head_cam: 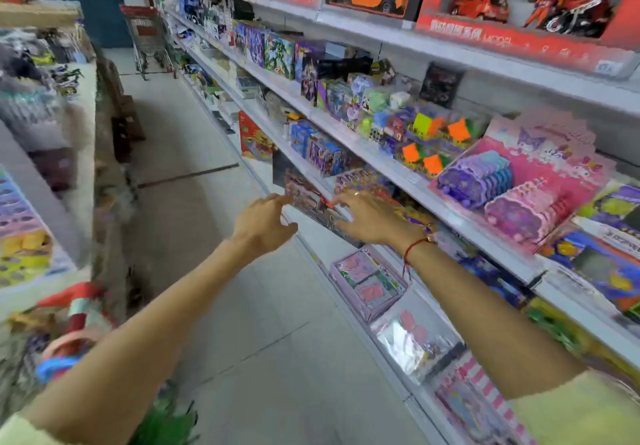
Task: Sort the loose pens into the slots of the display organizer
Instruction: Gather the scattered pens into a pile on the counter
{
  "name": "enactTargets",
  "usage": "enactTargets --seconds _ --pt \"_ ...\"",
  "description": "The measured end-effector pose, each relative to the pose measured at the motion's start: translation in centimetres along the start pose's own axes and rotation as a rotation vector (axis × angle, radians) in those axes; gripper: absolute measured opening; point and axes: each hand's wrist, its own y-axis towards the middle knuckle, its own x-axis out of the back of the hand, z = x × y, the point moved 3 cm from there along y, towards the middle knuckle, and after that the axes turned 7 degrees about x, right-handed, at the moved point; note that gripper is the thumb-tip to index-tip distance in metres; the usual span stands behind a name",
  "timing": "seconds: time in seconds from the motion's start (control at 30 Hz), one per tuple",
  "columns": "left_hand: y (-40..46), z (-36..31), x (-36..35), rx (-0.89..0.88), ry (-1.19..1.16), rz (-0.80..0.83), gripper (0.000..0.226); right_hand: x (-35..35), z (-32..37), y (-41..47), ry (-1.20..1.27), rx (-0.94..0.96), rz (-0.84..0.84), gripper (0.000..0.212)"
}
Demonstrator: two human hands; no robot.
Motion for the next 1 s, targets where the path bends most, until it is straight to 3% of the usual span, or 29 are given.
enactTargets --seconds 0.23,0.53,0.8,1.0 --pt "0.2 2.5 -8.6 0.249 -0.067 0.134 0.050 -9.2 -4.1 2.9 0.043 0.045 0.239 0.044" --pt "0.2 7.7 -13.8 0.527 -0.074 0.193 0.037 -17.0 -4.4 8.2 0.125 0.198 0.436 0.042" --pt "7.1 14.4 -15.7 0.624 -0.054 0.226 0.046 -21.4 -4.0 17.6 0.157 0.251 0.534 0.043" --pt "15.2 20.3 -14.6 0.600 -0.049 0.198 0.051 -22.5 -3.5 27.9 0.174 0.219 0.548 0.046"
